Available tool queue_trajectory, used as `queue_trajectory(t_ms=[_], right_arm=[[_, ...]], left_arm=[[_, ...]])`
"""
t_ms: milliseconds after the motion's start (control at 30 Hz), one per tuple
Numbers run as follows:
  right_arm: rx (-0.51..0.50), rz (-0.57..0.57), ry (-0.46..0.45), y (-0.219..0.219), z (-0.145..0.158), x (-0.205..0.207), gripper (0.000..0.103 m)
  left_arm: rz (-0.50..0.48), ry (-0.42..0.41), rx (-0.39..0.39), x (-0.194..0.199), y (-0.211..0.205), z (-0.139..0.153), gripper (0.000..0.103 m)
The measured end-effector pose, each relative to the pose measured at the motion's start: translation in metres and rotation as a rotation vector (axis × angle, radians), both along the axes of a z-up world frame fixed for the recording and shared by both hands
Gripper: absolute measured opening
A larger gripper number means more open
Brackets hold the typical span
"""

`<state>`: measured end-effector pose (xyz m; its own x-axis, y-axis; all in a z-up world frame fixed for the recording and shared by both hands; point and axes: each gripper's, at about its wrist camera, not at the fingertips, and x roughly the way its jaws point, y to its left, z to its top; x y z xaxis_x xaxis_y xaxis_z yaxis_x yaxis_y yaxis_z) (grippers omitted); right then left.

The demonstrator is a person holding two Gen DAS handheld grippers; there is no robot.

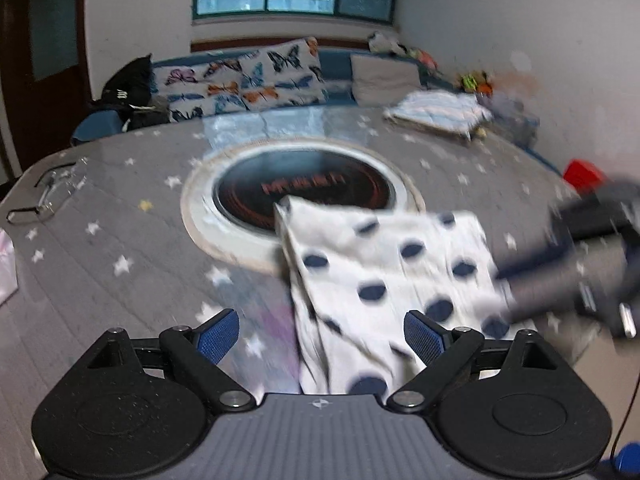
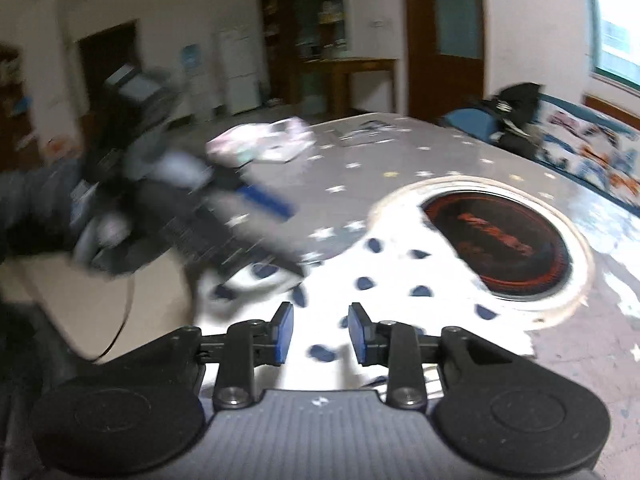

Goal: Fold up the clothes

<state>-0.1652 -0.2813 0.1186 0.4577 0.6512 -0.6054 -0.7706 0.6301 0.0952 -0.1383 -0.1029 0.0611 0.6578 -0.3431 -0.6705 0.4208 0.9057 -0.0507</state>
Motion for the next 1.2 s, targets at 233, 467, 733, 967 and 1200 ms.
queue_trajectory(t_ms=[233, 467, 733, 967, 1200], right_arm=[[-0.034, -0.211, 0.031, -0.019, -0.023, 0.045, 0.030], [-0.095, -0.375, 0.052, -0.053, -0.042, 0.060, 0.029], [-0.020, -0.465, 0.082, -0.080, -0.033, 0.068, 0.029], [0.118, -0.508, 0.155, -0.090, -0.036, 0.080, 0.029], [0.136, -0.516, 0.196, -0.086, -0.045, 0.081, 0.030]], left_arm=[[0.009, 0.050, 0.018, -0.004, 0.000, -0.017, 0.092], [0.022, 0.078, 0.009, -0.007, 0.009, -0.023, 0.092], [0.025, 0.006, -0.015, 0.019, 0.005, 0.004, 0.090], [0.066, 0.026, -0.115, 0.075, -0.009, 0.013, 0.082], [0.107, 0.123, -0.180, 0.123, -0.020, -0.005, 0.055]])
